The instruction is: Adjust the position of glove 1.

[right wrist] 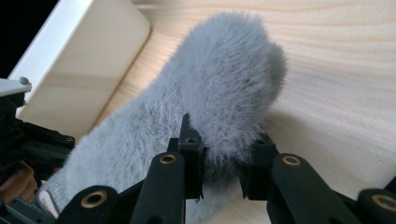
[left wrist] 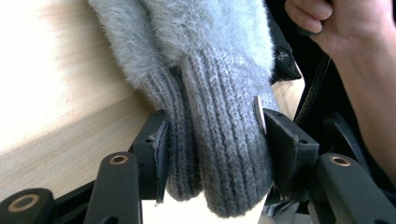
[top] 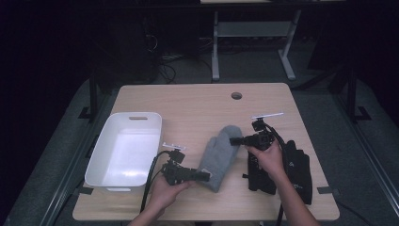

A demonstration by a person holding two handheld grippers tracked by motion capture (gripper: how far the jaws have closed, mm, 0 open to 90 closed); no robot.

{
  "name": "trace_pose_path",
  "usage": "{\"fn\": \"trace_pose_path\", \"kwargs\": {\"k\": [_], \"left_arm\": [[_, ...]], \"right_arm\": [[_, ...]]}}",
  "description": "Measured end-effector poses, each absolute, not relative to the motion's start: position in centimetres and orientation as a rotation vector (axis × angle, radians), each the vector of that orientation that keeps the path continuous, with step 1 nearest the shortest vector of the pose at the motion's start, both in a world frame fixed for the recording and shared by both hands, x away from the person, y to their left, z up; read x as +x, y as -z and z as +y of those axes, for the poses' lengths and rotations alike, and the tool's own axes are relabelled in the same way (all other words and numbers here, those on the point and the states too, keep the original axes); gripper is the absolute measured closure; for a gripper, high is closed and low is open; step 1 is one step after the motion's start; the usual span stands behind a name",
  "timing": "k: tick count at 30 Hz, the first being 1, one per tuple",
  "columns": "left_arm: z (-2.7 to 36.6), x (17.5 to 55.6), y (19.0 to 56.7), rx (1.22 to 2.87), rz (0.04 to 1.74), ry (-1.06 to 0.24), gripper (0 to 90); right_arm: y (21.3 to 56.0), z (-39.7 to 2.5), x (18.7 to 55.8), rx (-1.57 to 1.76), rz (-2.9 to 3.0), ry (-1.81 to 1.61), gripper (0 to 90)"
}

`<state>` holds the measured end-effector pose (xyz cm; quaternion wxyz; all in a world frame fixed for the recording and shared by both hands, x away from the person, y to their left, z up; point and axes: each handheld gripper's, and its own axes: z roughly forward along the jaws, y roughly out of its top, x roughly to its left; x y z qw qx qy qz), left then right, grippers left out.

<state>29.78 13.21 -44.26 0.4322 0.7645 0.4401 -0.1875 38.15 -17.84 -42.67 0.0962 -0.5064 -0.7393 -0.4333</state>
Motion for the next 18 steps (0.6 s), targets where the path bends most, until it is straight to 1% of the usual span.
{"fn": "trace_pose_path", "kwargs": {"k": [18], "left_arm": [[13.2, 29.2, 40.8, 1.924, 1.015, 0.367, 45.8]], "right_arm": [[38.6, -18.4, 37.7, -1.478, -2.124, 1.386, 73.2]]}}
